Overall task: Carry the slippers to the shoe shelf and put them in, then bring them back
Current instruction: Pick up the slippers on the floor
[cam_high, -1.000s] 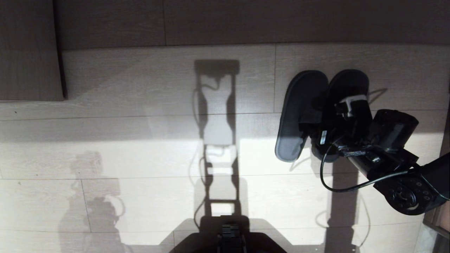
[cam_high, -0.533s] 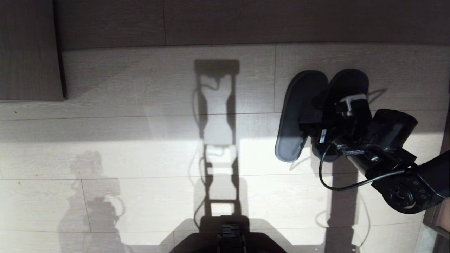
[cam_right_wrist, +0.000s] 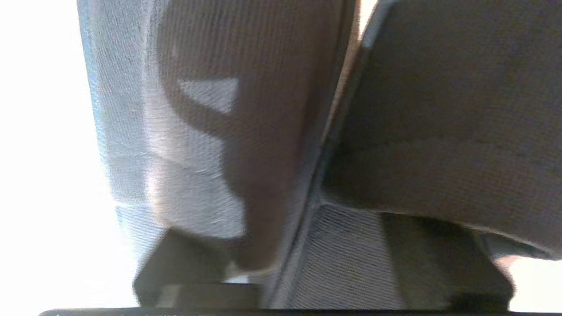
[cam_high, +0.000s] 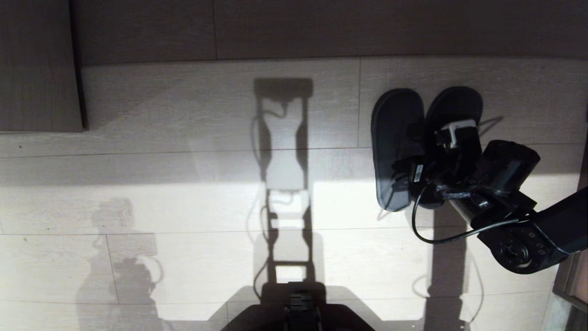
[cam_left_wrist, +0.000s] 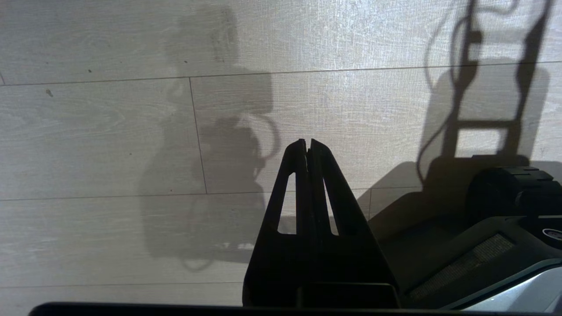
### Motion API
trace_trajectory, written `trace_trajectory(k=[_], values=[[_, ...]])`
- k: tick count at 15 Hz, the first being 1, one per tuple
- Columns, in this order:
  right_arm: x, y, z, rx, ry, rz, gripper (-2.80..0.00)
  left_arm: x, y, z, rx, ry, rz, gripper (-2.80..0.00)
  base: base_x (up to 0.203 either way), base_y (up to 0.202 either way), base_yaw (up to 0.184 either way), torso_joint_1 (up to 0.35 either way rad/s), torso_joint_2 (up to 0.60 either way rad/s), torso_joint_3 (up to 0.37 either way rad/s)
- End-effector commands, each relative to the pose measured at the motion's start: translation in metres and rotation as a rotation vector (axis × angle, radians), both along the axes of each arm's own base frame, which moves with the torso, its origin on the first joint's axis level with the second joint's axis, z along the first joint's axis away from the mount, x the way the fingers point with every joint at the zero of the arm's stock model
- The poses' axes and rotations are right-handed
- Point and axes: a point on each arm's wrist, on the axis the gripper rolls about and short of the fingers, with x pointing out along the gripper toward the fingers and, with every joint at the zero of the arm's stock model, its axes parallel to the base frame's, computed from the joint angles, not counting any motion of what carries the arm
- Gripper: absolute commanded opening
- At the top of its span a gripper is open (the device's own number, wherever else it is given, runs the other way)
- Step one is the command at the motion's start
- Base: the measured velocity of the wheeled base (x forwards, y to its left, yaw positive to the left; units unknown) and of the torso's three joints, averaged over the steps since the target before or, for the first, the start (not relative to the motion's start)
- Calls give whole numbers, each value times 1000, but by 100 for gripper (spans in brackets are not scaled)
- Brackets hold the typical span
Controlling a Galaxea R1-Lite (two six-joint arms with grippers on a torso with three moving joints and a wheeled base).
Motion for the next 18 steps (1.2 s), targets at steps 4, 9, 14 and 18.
trace_trajectory(k=[4,9,14,18], values=[[5,-8,-6,-8,-1,2,-280,0,0,0,-1,1,0,-280,0,0,0,0,0,0],[-3,-15,7,-8,-32,19,-280,0,0,0,-1,1,0,-280,0,0,0,0,0,0],[-43,-20,54,-5,-61,54,-280,0,0,0,-1,1,0,-280,0,0,0,0,0,0],[-93,-26,77,7,-48,96,-280,0,0,0,-1,1,0,-280,0,0,0,0,0,0]])
